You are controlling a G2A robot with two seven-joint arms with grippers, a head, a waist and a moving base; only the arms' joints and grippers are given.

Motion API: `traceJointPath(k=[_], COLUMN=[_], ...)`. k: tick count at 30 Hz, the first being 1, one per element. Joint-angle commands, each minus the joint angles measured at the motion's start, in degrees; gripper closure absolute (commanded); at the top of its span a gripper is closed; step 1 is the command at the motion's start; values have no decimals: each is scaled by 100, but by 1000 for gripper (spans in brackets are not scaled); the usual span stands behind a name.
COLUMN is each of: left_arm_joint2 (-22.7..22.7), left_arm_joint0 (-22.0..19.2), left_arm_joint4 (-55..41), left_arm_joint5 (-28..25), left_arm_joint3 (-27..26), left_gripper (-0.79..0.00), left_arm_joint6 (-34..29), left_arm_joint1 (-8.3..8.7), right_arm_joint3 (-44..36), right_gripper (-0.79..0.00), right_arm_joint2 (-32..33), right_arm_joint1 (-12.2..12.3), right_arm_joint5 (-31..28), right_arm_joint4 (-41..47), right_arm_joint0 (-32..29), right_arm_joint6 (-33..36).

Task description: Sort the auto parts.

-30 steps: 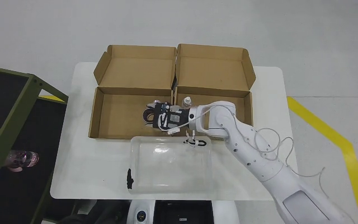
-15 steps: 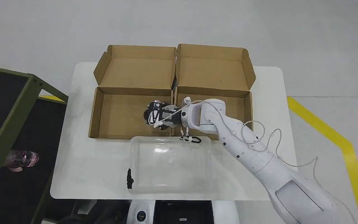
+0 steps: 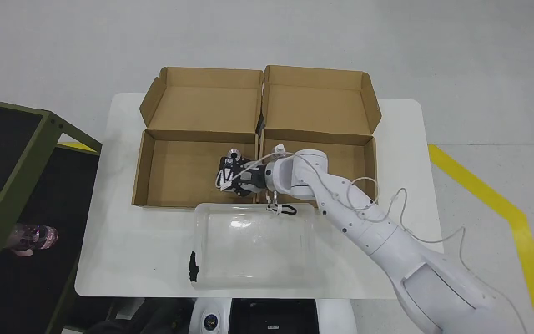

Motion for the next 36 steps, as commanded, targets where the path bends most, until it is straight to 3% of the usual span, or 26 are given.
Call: traceJointPath(k=[1,3,9,11,25,27,36], left_arm_joint2=[0,0,0,0,0,0,0], left_arm_joint0=[0,0,0,0,0,0,0], left_arm_joint4=[0,0,0,0,0,0,0], left_arm_joint5=[0,0,0,0,0,0,0], left_arm_joint3=[0,0,0,0,0,0,0], left_gripper=[-785,-785,-785,-785,-785,-785,-785], left_arm_joint6=[0,0,0,0,0,0,0], left_arm_joint1=[0,0,0,0,0,0,0], right_arm_joint3=[45,77,91,67,-1003,-1281,-2628], right_gripper=[-219,-329,-388,-526,-570,-610,-637], right_arm_joint2=[-13,-18,42,72,696,826,1709], right_arm_joint1=[-19,-36,-54,-50,113,157,468], right_arm_joint5=[11,8,33,23,-63,-59,-141], right_arm_joint4=[-16,-32,-86,-115,36,38,-117], right_arm_joint0=[0,3,2,-12,-319,-428,-1259], right_arm_joint6=[-12,-17,-10,-3,-175,-173,-54])
